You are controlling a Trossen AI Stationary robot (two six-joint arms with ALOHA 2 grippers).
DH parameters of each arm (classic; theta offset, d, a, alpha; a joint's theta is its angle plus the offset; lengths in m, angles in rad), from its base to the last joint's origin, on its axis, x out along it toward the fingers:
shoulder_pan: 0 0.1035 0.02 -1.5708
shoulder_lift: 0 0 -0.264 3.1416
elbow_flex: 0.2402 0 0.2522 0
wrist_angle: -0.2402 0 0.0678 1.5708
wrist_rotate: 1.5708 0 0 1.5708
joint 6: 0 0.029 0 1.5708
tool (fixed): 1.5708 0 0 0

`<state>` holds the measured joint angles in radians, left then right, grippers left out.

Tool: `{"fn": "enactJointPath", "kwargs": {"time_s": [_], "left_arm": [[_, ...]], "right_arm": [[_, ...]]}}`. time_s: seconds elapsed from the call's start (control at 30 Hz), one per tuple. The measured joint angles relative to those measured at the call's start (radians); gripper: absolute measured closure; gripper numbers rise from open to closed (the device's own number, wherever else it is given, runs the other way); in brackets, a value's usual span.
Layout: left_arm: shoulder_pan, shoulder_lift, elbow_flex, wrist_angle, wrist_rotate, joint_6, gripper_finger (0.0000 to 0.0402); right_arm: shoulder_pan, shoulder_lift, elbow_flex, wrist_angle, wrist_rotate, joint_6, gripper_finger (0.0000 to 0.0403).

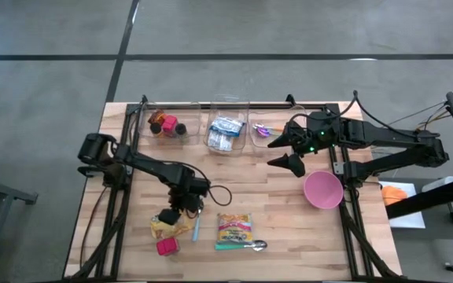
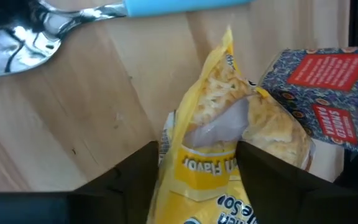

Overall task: Pick & Place Food Item
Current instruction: Put the yellow noodle pack into the middle transparent bin

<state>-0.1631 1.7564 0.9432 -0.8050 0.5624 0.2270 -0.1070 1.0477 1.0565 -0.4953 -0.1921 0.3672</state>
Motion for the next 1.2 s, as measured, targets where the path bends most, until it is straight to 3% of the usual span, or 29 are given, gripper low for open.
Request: {"fn": "enactJointPath", "kwargs": {"time_s": [0.33, 0.73, 1.2], "left_arm": [[0.001, -0.021, 0.001, -0.007, 0.007, 0.073, 0.0387], [0.008, -0.058, 0.001, -0.010, 0.026, 0.073, 0.0399], [0.065, -0.295, 0.001, -0.006, -0.096, -0.078, 0.0401]], "right_arm": [[0.000, 0.000, 0.000, 0.000, 0.000, 0.000, 0.0051], [0.000, 0.000, 0.000, 0.001, 0.000, 0.000, 0.0051], [0.000, 0.000, 0.000, 0.005, 0.000, -0.007, 0.0051]]}}
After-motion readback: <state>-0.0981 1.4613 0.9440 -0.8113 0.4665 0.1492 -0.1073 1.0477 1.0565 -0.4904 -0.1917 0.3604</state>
